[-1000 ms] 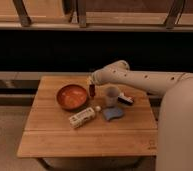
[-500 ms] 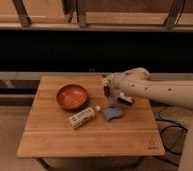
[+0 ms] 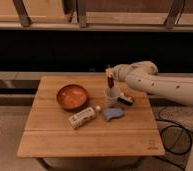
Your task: Place the pepper in the ceramic cup
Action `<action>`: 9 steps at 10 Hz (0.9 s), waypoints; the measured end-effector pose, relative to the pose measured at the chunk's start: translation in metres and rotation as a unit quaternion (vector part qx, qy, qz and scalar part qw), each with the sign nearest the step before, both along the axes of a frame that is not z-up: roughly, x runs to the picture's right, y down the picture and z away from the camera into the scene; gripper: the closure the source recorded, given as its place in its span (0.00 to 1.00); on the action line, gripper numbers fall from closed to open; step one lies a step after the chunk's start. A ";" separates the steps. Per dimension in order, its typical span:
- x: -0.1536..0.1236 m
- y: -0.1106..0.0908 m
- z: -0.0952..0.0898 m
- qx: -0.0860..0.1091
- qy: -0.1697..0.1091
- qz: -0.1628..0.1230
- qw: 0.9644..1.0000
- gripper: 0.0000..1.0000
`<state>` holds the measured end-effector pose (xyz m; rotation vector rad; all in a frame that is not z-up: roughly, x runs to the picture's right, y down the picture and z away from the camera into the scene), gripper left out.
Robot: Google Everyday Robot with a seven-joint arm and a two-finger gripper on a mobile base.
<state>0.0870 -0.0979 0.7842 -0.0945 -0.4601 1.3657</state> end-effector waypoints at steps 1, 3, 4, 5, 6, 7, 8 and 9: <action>0.003 0.002 0.005 -0.004 0.005 -0.001 1.000 1.00; 0.013 0.005 0.019 -0.012 0.014 0.005 1.000 1.00; 0.017 0.006 0.024 -0.015 0.015 0.008 1.000 1.00; 0.016 0.008 0.029 -0.017 0.015 0.009 1.000 0.99; 0.012 0.012 0.036 -0.021 0.011 0.009 1.000 0.93; 0.007 0.019 0.041 -0.026 0.004 0.008 1.000 0.83; -0.004 0.031 0.044 -0.035 -0.006 0.005 0.999 0.78; -0.019 0.045 0.044 -0.044 -0.020 0.000 0.999 0.76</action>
